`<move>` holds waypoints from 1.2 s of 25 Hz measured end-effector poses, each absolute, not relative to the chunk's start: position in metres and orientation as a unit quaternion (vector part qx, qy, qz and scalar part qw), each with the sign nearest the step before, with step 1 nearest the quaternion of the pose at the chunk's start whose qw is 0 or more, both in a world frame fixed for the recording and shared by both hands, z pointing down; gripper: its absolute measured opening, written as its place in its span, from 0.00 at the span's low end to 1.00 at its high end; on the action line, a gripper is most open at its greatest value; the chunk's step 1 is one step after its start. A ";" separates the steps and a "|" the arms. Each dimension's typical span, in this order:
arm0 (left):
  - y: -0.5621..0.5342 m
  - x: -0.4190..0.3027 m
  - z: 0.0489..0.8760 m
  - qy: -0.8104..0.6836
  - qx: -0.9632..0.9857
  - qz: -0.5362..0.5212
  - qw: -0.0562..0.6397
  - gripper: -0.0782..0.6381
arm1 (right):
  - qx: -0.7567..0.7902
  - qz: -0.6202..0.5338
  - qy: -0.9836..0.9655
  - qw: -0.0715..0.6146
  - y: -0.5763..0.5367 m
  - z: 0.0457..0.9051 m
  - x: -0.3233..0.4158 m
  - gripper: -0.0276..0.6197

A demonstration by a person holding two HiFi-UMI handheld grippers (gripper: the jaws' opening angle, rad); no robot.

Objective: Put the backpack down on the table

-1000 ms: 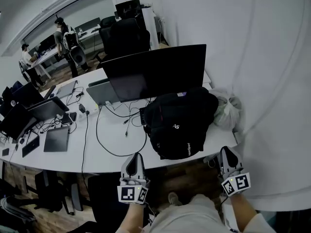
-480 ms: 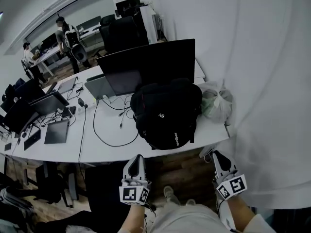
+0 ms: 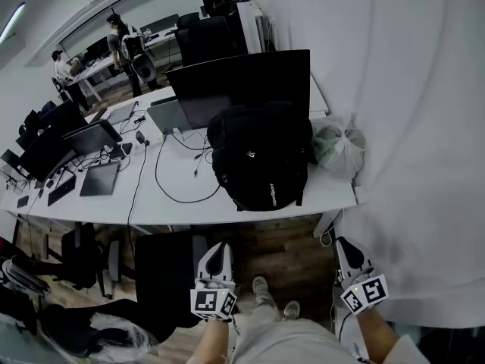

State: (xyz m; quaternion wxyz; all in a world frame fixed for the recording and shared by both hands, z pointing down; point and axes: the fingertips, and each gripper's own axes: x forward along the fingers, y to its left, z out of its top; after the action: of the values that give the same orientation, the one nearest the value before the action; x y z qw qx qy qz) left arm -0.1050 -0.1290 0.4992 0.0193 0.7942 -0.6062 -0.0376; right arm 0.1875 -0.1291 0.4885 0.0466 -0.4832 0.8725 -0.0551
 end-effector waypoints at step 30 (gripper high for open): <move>-0.071 -0.107 0.464 -0.524 0.849 -0.068 -0.006 0.12 | -0.506 -0.045 0.860 0.047 -0.063 0.471 0.116 0.08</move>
State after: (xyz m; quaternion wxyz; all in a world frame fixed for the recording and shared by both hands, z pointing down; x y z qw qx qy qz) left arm -0.1070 -0.0710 0.4644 -0.0056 0.8491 -0.5238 -0.0678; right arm 0.1157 -0.0632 0.4709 0.0471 -0.5057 0.8602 -0.0449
